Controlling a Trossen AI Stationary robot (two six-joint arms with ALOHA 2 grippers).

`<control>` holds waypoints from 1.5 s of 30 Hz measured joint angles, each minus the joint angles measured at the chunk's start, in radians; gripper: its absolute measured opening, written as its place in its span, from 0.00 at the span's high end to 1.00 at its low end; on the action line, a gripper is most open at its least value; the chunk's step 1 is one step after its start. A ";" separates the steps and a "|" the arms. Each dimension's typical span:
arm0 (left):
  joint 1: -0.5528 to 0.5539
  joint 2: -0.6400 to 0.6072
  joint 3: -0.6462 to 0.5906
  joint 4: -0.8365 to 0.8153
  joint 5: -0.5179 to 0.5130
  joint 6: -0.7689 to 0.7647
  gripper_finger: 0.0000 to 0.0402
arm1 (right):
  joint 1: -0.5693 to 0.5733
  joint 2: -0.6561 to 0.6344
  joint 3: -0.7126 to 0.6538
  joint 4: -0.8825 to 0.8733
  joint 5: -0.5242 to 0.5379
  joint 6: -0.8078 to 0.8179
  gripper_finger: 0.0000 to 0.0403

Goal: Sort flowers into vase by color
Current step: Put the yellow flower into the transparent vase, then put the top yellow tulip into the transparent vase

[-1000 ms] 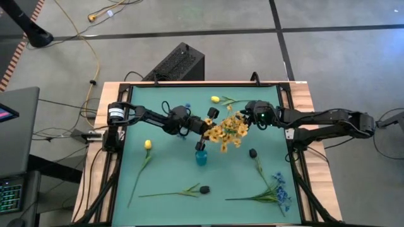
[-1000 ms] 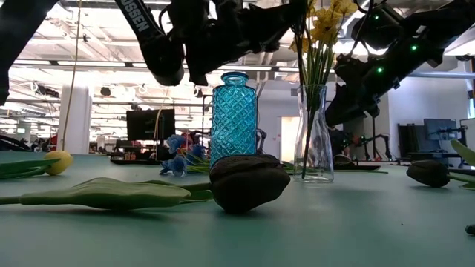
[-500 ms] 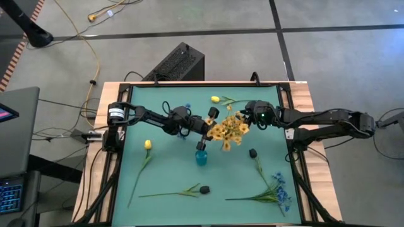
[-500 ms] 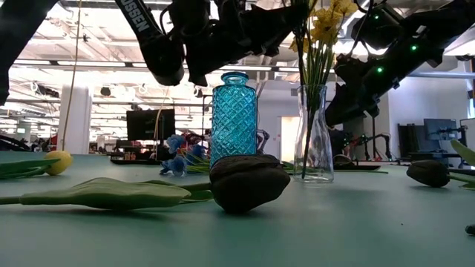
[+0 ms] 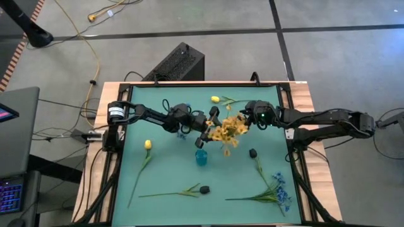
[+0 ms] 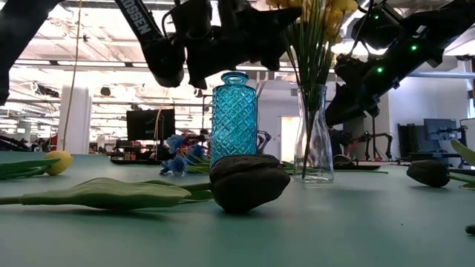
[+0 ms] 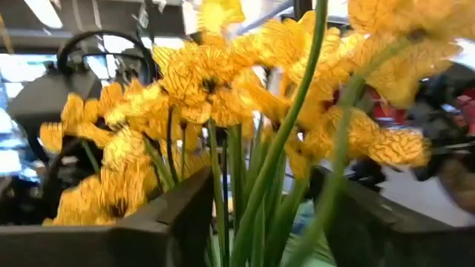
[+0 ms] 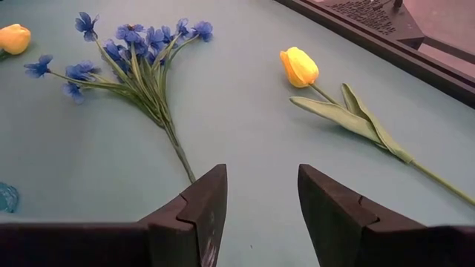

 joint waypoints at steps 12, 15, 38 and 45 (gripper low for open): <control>0.082 -0.212 0.006 -0.637 0.170 0.082 0.32 | 0.000 0.000 0.000 0.000 0.000 0.000 0.53; 0.096 -0.298 0.025 -0.916 0.130 0.207 0.32 | 0.000 0.000 0.000 0.004 0.000 0.000 0.53; 0.130 -0.906 -0.208 -1.497 -0.406 0.370 0.37 | -0.272 0.040 0.120 -0.240 -0.009 -0.209 0.53; 0.073 -0.957 -0.488 -1.049 -0.414 0.242 0.38 | -0.450 0.242 0.245 -0.352 -0.212 -0.473 0.53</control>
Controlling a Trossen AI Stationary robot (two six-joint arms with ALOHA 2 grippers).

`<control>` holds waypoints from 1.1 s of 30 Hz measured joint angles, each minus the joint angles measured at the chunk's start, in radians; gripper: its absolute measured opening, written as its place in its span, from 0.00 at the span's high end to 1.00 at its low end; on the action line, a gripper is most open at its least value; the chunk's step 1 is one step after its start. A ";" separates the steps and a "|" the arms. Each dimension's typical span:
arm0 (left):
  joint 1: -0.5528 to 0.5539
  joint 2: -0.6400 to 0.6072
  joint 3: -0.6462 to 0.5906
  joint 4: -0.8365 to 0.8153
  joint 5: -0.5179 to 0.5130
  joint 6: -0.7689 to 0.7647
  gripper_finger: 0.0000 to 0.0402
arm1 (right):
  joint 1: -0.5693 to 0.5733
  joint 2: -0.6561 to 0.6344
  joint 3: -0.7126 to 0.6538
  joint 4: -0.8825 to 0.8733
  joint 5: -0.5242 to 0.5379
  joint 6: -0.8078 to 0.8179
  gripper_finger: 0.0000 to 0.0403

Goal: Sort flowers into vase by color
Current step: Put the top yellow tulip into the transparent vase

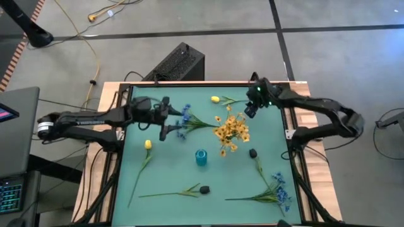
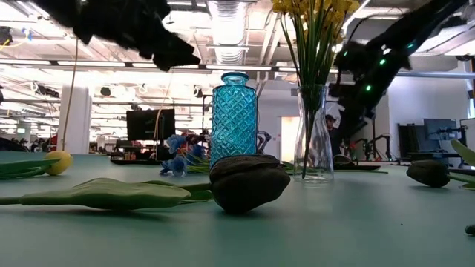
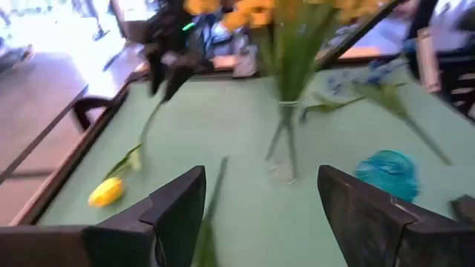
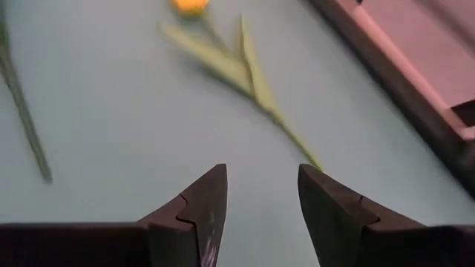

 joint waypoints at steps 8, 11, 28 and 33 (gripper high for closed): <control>-0.077 0.002 -0.149 0.216 -0.023 0.006 0.38 | -0.053 0.267 0.164 -0.070 -0.020 -0.171 0.53; -0.082 0.002 -0.167 0.211 -0.027 0.061 0.39 | -0.058 0.356 0.244 -0.106 -0.050 -0.216 0.53; -0.082 0.000 -0.168 0.155 -0.014 0.112 0.39 | -0.124 0.612 0.422 -0.273 -0.085 -0.305 0.60; -0.082 0.001 -0.168 0.170 0.002 0.088 0.39 | -0.141 0.602 0.420 -0.278 -0.086 -0.276 0.81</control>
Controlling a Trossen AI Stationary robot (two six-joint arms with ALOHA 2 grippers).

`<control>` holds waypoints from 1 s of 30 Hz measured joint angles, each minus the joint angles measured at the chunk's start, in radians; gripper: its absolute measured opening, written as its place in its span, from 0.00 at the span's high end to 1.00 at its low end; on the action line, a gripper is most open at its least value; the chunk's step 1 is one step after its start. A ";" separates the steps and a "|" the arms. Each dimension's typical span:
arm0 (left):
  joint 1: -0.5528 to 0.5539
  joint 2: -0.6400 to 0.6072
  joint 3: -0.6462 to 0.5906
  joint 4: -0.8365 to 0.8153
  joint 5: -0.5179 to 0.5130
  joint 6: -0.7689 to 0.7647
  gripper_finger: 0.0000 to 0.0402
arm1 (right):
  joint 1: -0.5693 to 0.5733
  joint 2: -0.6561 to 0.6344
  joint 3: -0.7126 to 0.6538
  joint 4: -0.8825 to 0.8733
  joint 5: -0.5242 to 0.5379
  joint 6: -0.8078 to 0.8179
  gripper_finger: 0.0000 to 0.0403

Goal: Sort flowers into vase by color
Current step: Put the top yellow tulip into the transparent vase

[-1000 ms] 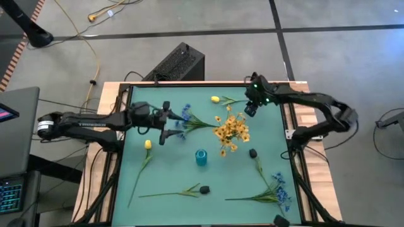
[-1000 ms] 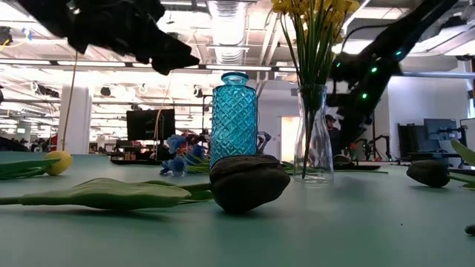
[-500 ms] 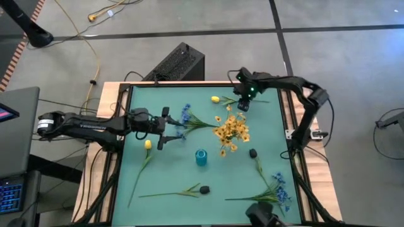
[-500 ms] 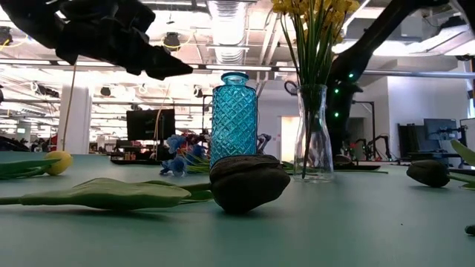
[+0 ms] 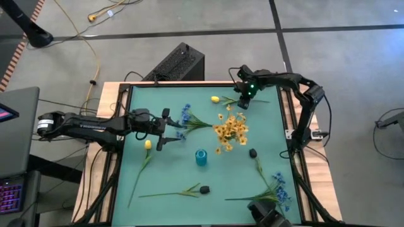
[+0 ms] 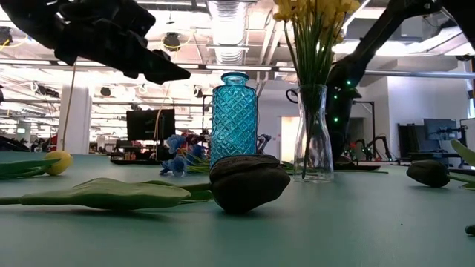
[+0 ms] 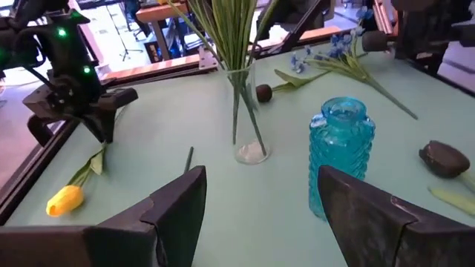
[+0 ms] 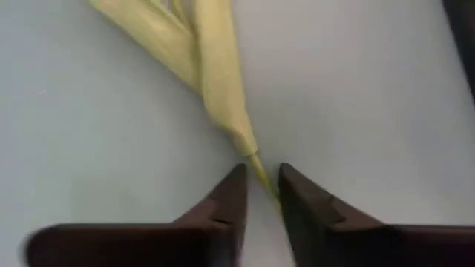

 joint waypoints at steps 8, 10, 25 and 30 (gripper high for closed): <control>0.000 0.000 0.001 0.023 0.000 -0.046 0.39 | -0.009 -0.091 -0.012 -0.060 -0.021 0.029 0.94; 0.000 0.000 0.001 0.028 0.000 -0.062 0.39 | -0.010 -0.142 -0.008 -0.062 -0.023 0.044 0.93; 0.000 0.001 0.001 0.084 0.000 -0.112 0.39 | 0.095 -0.514 -0.022 0.040 -0.185 0.179 0.95; 0.000 0.001 0.001 0.084 0.000 -0.111 0.39 | 0.168 -0.706 -0.180 0.247 -0.144 0.268 0.96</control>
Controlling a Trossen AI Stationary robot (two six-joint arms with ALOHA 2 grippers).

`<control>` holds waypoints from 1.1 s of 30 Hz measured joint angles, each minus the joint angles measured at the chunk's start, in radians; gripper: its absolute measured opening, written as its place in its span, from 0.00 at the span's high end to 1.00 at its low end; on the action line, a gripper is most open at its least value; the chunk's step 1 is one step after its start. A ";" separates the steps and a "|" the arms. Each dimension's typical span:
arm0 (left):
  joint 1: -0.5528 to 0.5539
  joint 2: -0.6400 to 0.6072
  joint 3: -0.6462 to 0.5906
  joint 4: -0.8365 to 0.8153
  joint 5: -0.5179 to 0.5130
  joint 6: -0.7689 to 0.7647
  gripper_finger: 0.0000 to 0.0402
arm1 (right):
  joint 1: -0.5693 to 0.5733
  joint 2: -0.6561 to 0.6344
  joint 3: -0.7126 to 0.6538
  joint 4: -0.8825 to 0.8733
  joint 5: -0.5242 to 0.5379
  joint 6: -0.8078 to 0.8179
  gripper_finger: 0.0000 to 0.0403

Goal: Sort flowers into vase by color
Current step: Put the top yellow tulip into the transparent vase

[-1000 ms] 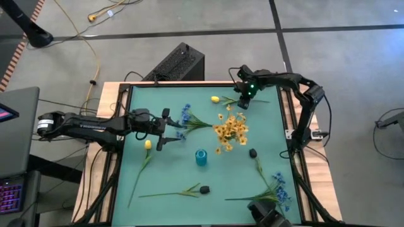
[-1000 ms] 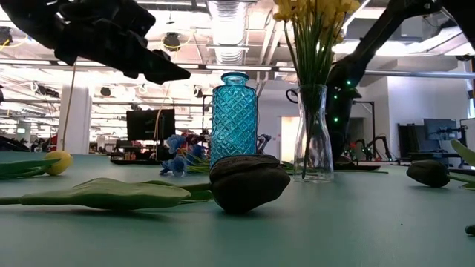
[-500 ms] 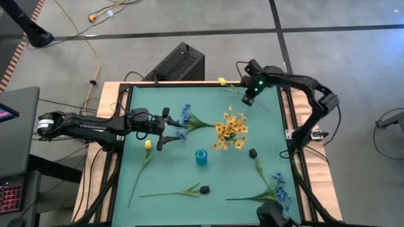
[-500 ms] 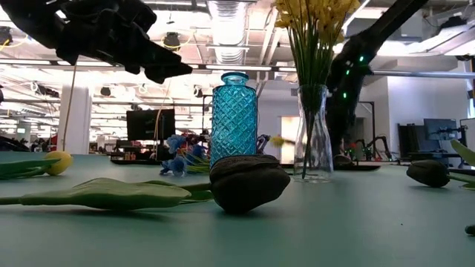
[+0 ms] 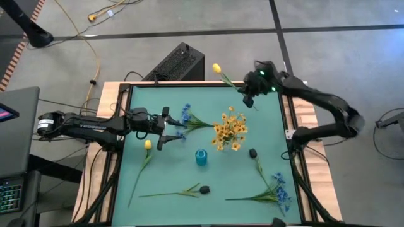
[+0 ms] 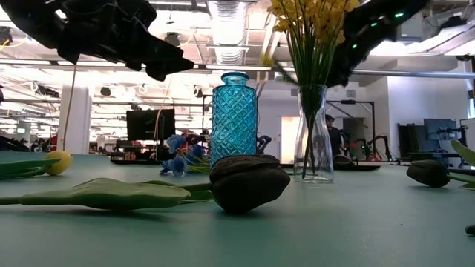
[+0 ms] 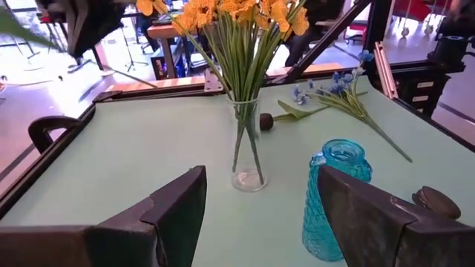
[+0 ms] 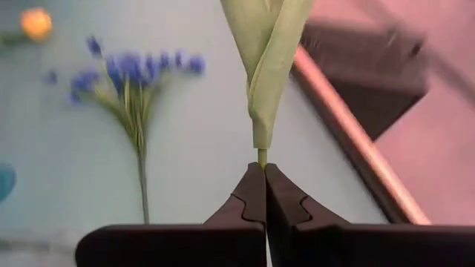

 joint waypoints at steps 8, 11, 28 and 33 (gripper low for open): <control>0.000 0.000 0.000 0.002 0.000 0.032 0.39 | 0.141 -0.316 -0.274 0.329 0.089 0.142 0.96; 0.000 0.000 0.000 0.003 0.000 0.032 0.39 | 0.201 -0.388 -0.310 0.352 0.152 0.150 0.96; 0.000 0.003 0.000 0.055 -0.053 0.030 0.39 | 0.562 -0.487 -0.339 0.476 0.451 0.115 0.96; 0.000 0.066 0.001 0.289 -0.112 -0.013 0.39 | 0.530 -0.431 -0.339 0.564 0.426 0.123 0.96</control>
